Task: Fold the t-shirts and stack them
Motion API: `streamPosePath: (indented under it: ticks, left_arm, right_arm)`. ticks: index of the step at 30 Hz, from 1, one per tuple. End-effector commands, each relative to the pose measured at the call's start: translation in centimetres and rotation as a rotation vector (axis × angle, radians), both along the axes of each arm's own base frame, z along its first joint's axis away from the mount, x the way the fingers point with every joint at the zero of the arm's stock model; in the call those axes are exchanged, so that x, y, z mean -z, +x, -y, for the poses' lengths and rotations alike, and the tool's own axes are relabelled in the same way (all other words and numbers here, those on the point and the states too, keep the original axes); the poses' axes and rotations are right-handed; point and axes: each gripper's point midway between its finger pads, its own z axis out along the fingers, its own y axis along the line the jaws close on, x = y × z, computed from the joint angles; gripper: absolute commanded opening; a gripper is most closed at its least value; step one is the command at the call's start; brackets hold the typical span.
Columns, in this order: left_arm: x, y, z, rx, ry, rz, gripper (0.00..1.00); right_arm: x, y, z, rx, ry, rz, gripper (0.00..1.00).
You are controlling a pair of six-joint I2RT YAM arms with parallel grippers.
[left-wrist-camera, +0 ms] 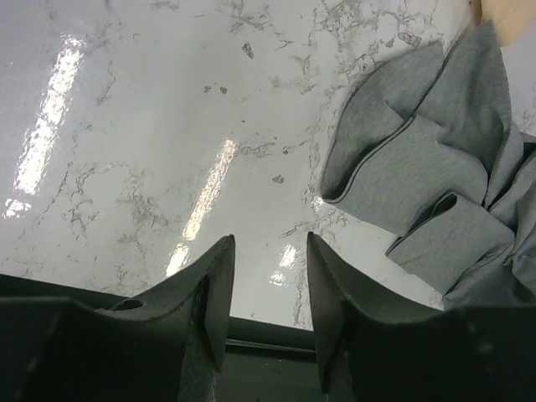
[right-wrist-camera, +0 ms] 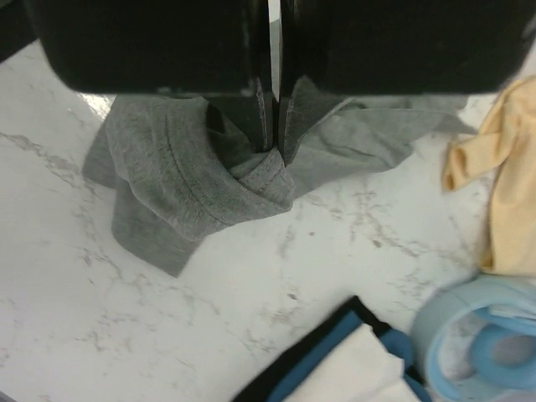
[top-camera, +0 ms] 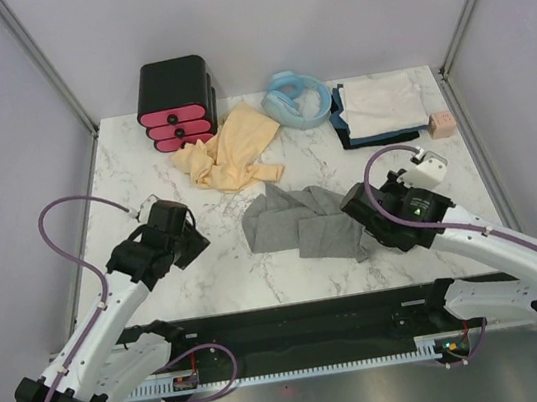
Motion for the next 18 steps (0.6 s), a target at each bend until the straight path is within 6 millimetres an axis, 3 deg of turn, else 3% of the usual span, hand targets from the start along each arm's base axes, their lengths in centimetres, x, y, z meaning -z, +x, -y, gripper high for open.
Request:
streamPosePath:
  ticks: [1,7,10,11,13,18]
  left_arm:
    - [-1.6,1.0,0.5,0.04,-0.001,0.056,0.47]
    - [-1.3,1.1,0.4,0.052,0.019,0.049,0.47]
    - [-1.2,1.2,0.5,0.063,0.024,0.044,0.47]
    - [-1.2,1.2,0.5,0.066,0.027,0.041,0.47]
    - [-1.4,1.5,0.6,0.074,0.029,0.053,0.47]
    - [-1.5,1.8,0.9,0.09,0.031,0.056,0.47]
  right_arm:
    - [2.3,-0.9,2.2,0.113,0.059,-0.075,0.0]
    - [3.4,-1.0,3.1,0.15,0.065,-0.138,0.0]
    - [3.7,-1.5,3.9,0.186,0.05,-0.169,0.2]
    - [3.5,-1.4,4.0,0.192,0.046,-0.174,0.37]
    - [3.1,-1.7,4.3,0.202,0.03,-0.183,0.38]
    - [-0.8,-0.1,3.2,0.11,-0.043,-0.175,0.42]
